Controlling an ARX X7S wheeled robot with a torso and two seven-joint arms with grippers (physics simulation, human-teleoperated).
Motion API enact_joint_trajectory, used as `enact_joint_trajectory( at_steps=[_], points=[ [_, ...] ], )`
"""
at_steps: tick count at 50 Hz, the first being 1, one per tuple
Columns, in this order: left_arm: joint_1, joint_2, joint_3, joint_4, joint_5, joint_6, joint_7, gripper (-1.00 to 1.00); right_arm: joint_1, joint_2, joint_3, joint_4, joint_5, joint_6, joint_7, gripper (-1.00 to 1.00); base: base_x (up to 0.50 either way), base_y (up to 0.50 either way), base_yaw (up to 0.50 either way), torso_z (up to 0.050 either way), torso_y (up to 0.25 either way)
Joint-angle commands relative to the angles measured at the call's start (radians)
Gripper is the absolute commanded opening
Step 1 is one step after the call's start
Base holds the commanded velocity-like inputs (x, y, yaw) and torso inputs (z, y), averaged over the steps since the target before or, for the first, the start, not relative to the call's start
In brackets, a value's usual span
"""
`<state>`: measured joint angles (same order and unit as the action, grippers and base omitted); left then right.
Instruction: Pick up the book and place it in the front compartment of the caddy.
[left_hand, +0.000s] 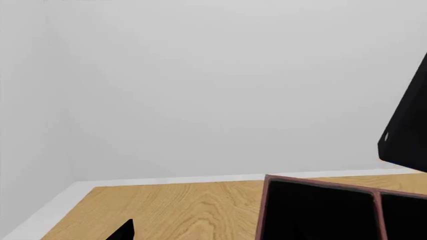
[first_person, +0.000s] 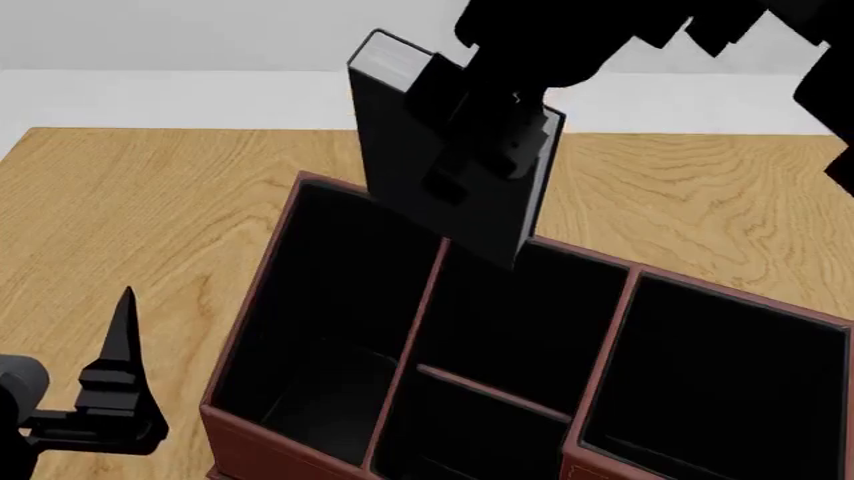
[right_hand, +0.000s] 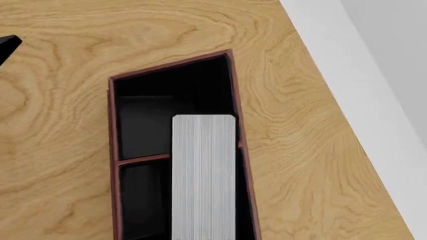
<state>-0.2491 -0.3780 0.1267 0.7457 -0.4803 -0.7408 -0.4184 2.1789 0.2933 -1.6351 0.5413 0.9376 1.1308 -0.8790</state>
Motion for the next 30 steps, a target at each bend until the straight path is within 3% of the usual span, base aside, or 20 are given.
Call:
enact_joint_trajectory(
  at_steps=[1, 30],
  points=[
    [-0.002, -0.005, 0.002, -0.007, 0.001, 0.005, -0.002, 1.00, -0.022, -0.050, -0.043, 0.139, -0.095, -0.077, -0.092, -1.00, 0.00, 0.00, 0.00, 0.000, 0.000],
    [0.015, -0.017, -0.004, -0.008, -0.001, 0.017, -0.014, 1.00, -0.120, -0.033, -0.036, 0.139, -0.098, -0.091, -0.035, -1.00, 0.00, 0.00, 0.00, 0.001, 0.001]
  ],
)
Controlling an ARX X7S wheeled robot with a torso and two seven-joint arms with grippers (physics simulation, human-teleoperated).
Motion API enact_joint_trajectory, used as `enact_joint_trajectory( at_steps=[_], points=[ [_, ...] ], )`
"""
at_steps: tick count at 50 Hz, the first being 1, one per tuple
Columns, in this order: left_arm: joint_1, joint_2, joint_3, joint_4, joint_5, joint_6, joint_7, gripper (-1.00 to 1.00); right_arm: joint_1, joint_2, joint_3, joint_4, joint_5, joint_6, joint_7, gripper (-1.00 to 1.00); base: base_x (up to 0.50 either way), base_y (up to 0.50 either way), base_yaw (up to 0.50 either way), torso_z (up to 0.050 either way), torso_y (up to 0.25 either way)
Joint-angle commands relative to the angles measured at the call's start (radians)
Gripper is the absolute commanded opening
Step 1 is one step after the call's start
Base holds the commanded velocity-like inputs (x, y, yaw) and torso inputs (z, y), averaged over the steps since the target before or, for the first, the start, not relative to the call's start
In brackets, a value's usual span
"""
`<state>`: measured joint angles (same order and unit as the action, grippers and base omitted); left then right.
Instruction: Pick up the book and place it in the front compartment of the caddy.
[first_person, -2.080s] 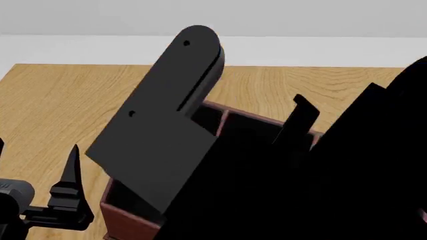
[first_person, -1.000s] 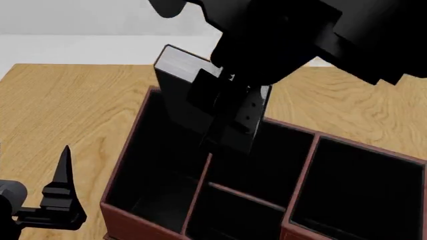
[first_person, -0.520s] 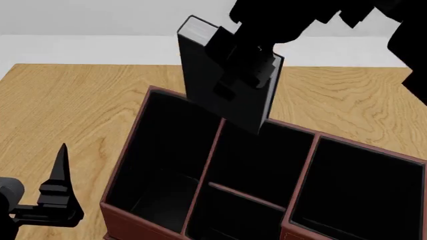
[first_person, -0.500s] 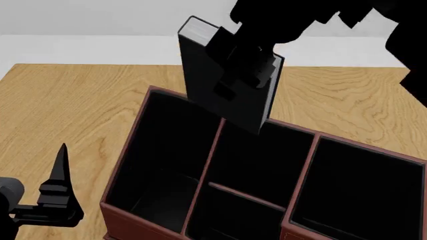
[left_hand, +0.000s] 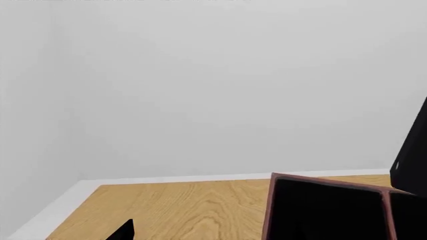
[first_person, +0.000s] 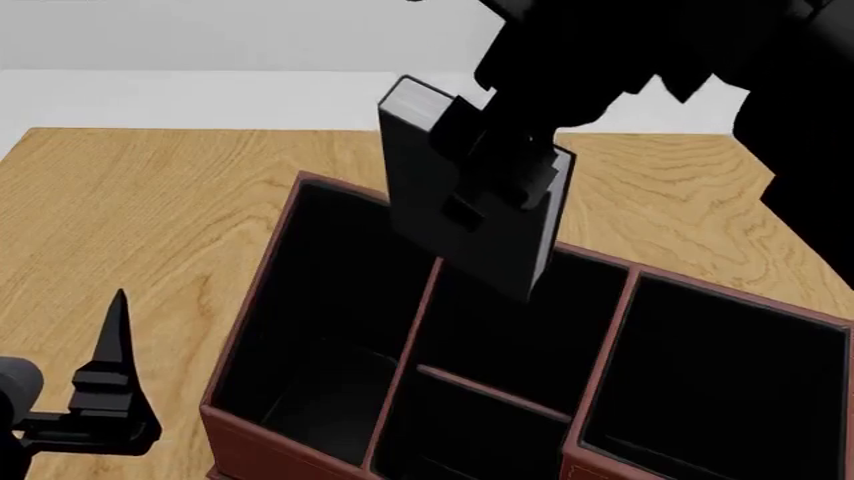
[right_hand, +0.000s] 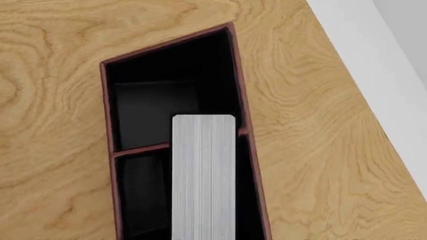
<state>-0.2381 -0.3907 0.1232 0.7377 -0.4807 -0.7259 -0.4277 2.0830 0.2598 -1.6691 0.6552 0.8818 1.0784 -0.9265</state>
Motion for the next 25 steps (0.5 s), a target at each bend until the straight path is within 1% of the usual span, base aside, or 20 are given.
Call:
enact_joint_trajectory(
  at_steps=[1, 25],
  points=[
    [0.004, -0.005, 0.000, -0.001, 0.000, 0.004, -0.005, 1.00, -0.027, 0.002, -0.006, 0.024, -0.045, -0.040, 0.012, -1.00, 0.00, 0.00, 0.00, 0.000, 0.000],
    [0.007, -0.013, -0.006, 0.010, -0.012, -0.001, -0.017, 1.00, -0.102, 0.024, -0.003, -0.016, -0.042, -0.038, 0.074, -1.00, 0.00, 0.00, 0.00, 0.000, 0.001]
  ],
)
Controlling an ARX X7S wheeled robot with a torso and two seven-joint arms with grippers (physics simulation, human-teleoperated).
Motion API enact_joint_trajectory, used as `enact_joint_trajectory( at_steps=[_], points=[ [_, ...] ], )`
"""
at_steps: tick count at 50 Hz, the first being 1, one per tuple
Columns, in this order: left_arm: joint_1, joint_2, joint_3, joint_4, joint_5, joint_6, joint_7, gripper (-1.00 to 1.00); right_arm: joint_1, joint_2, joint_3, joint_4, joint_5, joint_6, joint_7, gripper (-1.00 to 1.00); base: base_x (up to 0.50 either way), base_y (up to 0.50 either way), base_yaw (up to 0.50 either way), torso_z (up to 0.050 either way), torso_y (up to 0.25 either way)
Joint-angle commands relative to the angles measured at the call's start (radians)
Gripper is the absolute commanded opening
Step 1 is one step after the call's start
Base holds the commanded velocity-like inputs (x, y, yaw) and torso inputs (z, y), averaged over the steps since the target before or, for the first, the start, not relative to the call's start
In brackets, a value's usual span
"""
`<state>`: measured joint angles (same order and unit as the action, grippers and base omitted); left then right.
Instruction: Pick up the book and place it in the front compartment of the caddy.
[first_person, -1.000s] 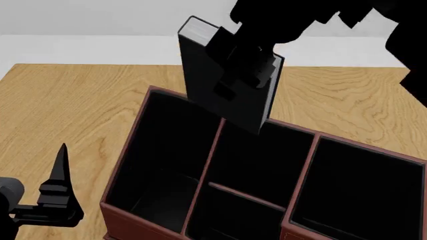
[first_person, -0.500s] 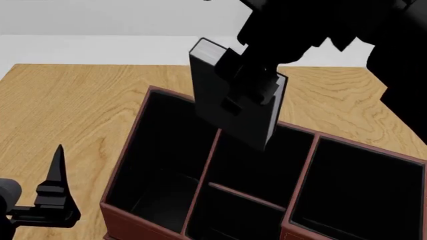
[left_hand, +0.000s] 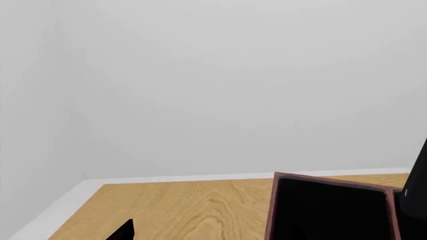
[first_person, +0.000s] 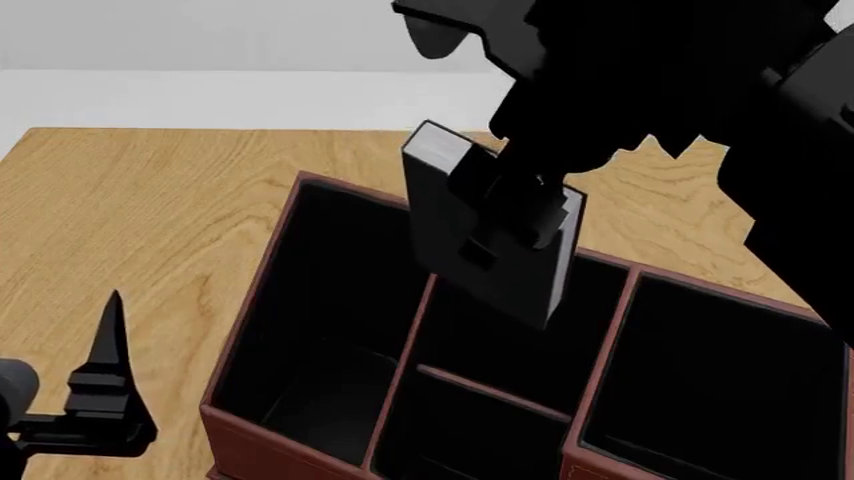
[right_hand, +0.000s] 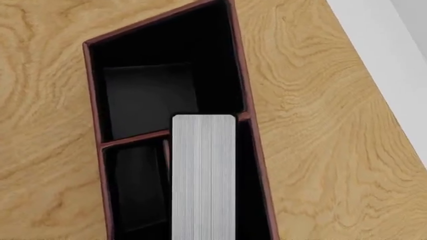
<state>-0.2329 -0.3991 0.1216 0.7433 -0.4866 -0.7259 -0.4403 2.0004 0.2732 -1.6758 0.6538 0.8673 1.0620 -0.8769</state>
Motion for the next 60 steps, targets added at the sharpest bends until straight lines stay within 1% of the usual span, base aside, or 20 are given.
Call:
enact_joint_trajectory(
  at_steps=[1, 23, 44, 60],
  points=[
    [0.002, -0.005, -0.005, 0.004, -0.006, 0.000, -0.005, 1.00, -0.023, 0.011, 0.005, -0.015, -0.027, -0.021, 0.026, -1.00, 0.00, 0.00, 0.00, 0.000, 0.000],
    [0.003, -0.008, -0.001, -0.008, -0.007, 0.012, -0.007, 1.00, -0.073, -0.009, -0.040, 0.034, -0.072, -0.060, 0.009, -1.00, 0.00, 0.00, 0.00, 0.000, 0.001],
    [0.014, -0.016, -0.005, 0.002, -0.014, 0.014, -0.017, 1.00, -0.125, -0.004, -0.047, 0.039, -0.091, -0.082, 0.046, -1.00, 0.00, 0.00, 0.00, 0.000, 0.001],
    [0.018, -0.020, -0.005, -0.002, -0.014, 0.022, -0.021, 1.00, -0.169, -0.028, -0.052, 0.102, -0.117, -0.128, 0.055, -1.00, 0.00, 0.00, 0.00, 0.000, 0.001]
  ],
)
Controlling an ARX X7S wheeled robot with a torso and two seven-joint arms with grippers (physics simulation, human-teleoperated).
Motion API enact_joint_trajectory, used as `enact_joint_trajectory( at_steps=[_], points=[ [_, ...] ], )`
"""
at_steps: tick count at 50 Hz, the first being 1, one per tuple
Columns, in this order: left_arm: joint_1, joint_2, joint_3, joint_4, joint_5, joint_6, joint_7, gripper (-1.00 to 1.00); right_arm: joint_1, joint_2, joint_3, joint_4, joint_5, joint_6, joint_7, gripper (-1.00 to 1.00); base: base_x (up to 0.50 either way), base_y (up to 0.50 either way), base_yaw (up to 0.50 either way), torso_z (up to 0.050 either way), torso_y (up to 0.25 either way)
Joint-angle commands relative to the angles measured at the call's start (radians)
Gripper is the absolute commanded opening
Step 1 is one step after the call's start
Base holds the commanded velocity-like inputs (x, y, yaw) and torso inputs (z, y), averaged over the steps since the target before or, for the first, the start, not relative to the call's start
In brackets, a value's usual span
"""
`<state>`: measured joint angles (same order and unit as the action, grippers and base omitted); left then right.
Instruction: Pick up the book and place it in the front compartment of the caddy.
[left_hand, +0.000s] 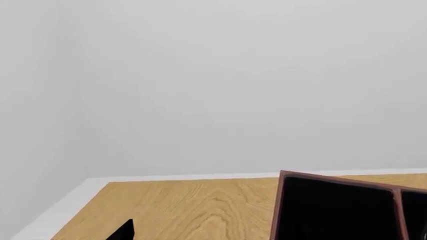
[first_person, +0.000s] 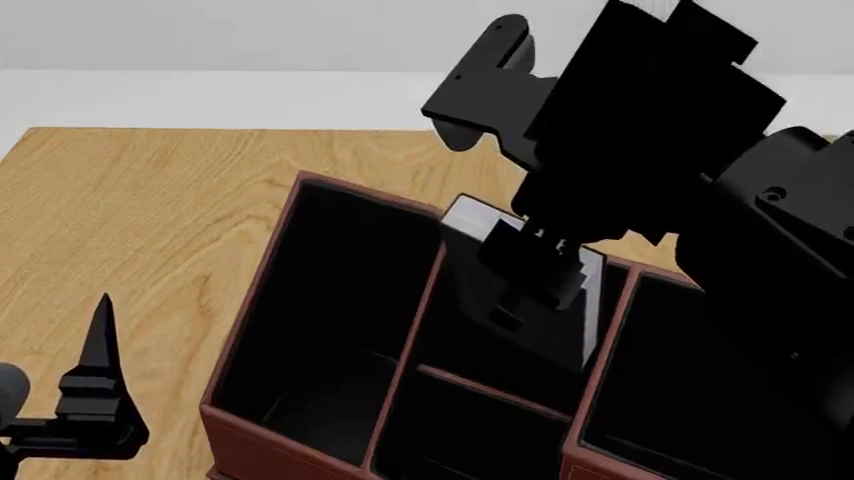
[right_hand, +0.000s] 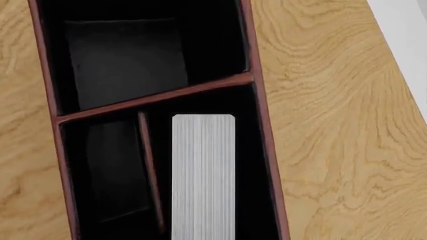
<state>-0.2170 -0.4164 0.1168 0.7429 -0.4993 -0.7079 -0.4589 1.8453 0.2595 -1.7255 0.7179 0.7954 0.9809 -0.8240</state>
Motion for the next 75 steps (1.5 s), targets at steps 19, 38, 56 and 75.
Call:
enact_joint_trajectory(
  at_steps=[19, 38, 56, 75],
  points=[
    [0.003, -0.010, -0.004, 0.001, -0.008, 0.005, -0.009, 1.00, -0.088, -0.068, 0.006, 0.188, -0.079, -0.150, 0.002, -1.00, 0.00, 0.00, 0.00, 0.001, 0.001],
    [0.003, -0.014, -0.001, -0.010, -0.008, 0.014, -0.010, 1.00, -0.148, -0.097, -0.018, 0.281, -0.127, -0.251, -0.021, -1.00, 0.00, 0.00, 0.01, 0.000, 0.000],
    [0.006, -0.017, 0.003, -0.016, -0.007, 0.022, -0.013, 1.00, -0.215, -0.144, -0.111, 0.444, -0.280, -0.483, 0.007, -1.00, 0.01, 0.00, 0.01, -0.003, 0.000],
    [0.009, -0.021, 0.003, -0.014, -0.012, 0.026, -0.019, 1.00, -0.274, -0.188, -0.112, 0.529, -0.312, -0.559, 0.023, -1.00, 0.01, 0.00, 0.01, -0.004, 0.000]
  ],
)
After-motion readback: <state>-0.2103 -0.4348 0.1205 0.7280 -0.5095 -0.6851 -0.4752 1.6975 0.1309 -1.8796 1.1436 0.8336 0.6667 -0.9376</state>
